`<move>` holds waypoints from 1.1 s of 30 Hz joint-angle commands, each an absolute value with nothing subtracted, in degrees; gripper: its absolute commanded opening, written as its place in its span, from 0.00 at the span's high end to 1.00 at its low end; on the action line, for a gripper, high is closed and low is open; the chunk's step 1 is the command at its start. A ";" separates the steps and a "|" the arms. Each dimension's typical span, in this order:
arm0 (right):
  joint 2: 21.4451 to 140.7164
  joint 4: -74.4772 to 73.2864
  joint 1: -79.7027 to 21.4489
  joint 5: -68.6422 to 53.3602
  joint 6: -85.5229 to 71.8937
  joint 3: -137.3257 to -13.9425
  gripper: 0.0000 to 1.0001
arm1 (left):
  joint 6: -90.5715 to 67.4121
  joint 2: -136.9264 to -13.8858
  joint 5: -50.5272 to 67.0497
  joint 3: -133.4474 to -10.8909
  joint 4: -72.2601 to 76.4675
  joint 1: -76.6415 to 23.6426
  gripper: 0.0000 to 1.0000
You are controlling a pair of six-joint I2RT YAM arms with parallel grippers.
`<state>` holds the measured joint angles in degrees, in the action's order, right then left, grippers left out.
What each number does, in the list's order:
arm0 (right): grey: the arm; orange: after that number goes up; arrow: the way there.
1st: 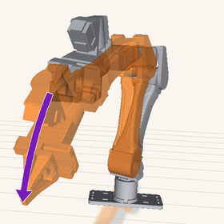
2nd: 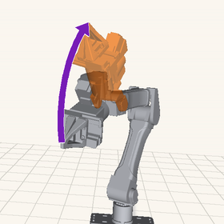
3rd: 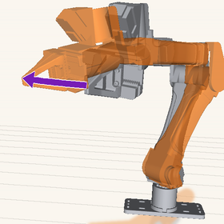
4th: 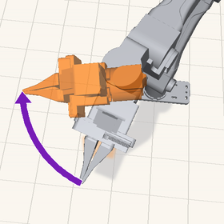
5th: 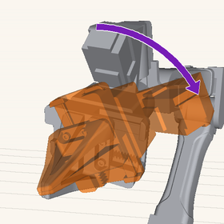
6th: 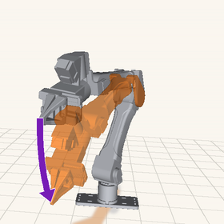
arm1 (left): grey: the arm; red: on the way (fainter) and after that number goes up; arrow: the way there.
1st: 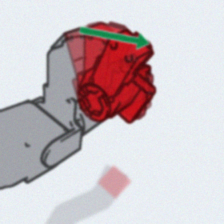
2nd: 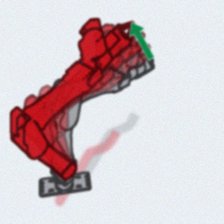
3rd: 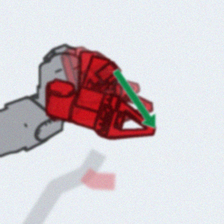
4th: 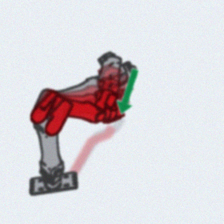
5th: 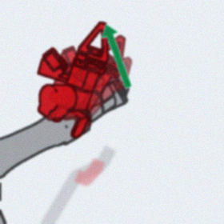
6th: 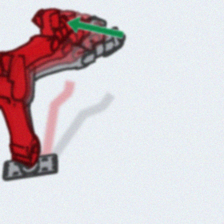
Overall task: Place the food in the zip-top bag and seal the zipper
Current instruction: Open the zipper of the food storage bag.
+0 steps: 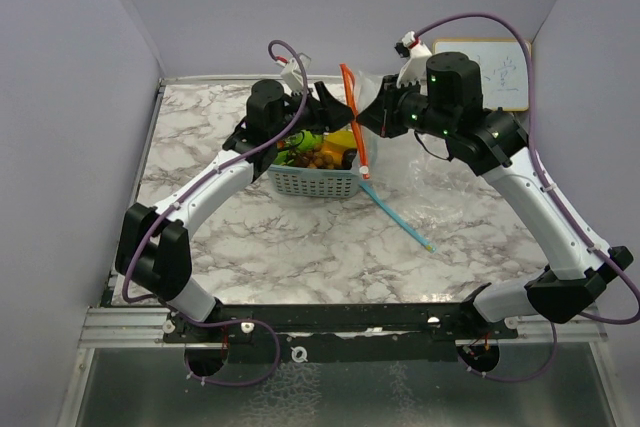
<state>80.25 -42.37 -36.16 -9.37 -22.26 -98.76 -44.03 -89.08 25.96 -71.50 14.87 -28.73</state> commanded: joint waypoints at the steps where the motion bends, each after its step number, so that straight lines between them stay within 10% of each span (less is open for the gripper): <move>1: 79.88 -40.93 -36.54 -7.91 -22.79 -97.30 0.98 | -47.17 -89.37 28.70 -73.43 20.56 -28.92 0.48; 6: 79.90 -39.69 -36.51 -5.80 -22.85 -95.50 0.98 | -52.14 -90.46 32.49 -73.25 26.01 -28.92 0.69; 12: 80.25 -37.15 -36.52 -4.84 -22.86 -95.18 0.98 | -51.28 -90.97 33.33 -73.10 23.51 -29.45 0.45; 19: 79.58 -38.56 -36.50 4.60 -23.64 -95.65 0.98 | -41.23 -89.82 31.52 -76.45 7.01 -29.43 1.00; 33: 85.61 -43.38 -35.65 36.61 -19.74 -106.22 0.98 | -17.69 -79.57 16.91 -94.76 -29.78 -18.03 1.00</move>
